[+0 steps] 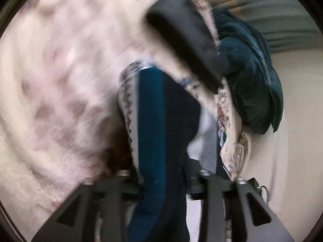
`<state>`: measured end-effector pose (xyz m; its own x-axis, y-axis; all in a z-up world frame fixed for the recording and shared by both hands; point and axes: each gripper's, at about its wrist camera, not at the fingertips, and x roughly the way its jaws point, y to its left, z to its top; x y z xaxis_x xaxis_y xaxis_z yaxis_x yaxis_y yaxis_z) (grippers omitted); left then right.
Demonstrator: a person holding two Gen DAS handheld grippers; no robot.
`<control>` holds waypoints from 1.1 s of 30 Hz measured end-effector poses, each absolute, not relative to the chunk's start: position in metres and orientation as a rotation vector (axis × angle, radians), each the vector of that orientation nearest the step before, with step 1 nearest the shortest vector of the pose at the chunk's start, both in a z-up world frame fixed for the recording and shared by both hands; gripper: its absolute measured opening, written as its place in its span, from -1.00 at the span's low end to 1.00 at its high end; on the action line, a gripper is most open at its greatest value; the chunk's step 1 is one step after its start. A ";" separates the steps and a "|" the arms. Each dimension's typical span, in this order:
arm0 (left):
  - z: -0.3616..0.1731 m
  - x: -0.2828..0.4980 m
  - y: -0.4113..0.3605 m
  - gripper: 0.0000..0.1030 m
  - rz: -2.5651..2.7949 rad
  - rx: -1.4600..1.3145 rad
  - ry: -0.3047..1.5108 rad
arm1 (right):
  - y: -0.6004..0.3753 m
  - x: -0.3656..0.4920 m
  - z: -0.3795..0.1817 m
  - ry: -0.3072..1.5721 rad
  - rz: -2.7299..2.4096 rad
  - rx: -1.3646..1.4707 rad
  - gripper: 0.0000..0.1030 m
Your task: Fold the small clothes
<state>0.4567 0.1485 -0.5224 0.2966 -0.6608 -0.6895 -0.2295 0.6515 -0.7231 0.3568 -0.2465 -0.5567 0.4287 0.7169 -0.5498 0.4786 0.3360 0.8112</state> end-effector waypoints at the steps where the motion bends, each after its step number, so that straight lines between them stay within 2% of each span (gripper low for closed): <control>1: -0.535 0.457 0.154 0.32 -0.338 -0.881 1.289 | -0.247 0.359 -0.562 1.224 0.226 1.302 -0.41; 5: -0.550 0.457 0.157 0.54 -0.431 -0.937 1.262 | -0.254 0.362 -0.581 1.264 0.246 1.325 -0.22; 6: -0.550 0.458 0.155 0.70 -0.443 -0.941 1.257 | -0.256 0.360 -0.582 1.276 0.244 1.315 -0.01; 7: -0.551 0.460 0.152 0.84 -0.450 -0.940 1.256 | -0.257 0.357 -0.583 1.279 0.252 1.320 0.07; 9: -0.547 0.466 0.138 1.00 -0.452 -0.911 1.254 | -0.259 0.353 -0.587 1.282 0.253 1.331 0.10; 13: -0.539 0.474 0.120 0.99 -0.435 -0.831 1.243 | -0.260 0.345 -0.588 1.255 0.243 1.365 0.11; 14: -0.534 0.475 0.116 0.96 -0.452 -0.822 1.210 | -0.262 0.336 -0.590 1.241 0.248 1.375 0.11; 15: -0.530 0.476 0.115 0.50 -0.463 -0.820 1.189 | -0.260 0.338 -0.588 1.225 0.229 1.374 0.11; 16: -0.528 0.478 0.114 -0.07 -0.459 -0.810 1.188 | -0.260 0.337 -0.586 1.209 0.218 1.371 0.01; 18: -0.521 0.482 0.112 -0.24 -0.444 -0.774 1.187 | -0.257 0.340 -0.578 1.184 0.190 1.335 -0.45; 19: -0.515 0.482 0.112 -0.31 -0.441 -0.757 1.171 | -0.255 0.341 -0.571 1.176 0.177 1.304 -0.49; 22: -0.498 0.484 0.113 -0.39 -0.439 -0.744 1.148 | -0.245 0.348 -0.550 1.158 0.161 1.256 -0.54; 27: -0.457 0.503 0.117 -0.40 -0.467 -0.741 1.097 | -0.241 0.361 -0.496 1.095 0.203 1.188 -0.56; 33: -0.395 0.563 0.123 -0.40 -0.511 -0.710 1.042 | -0.238 0.406 -0.426 1.000 0.272 1.133 -0.56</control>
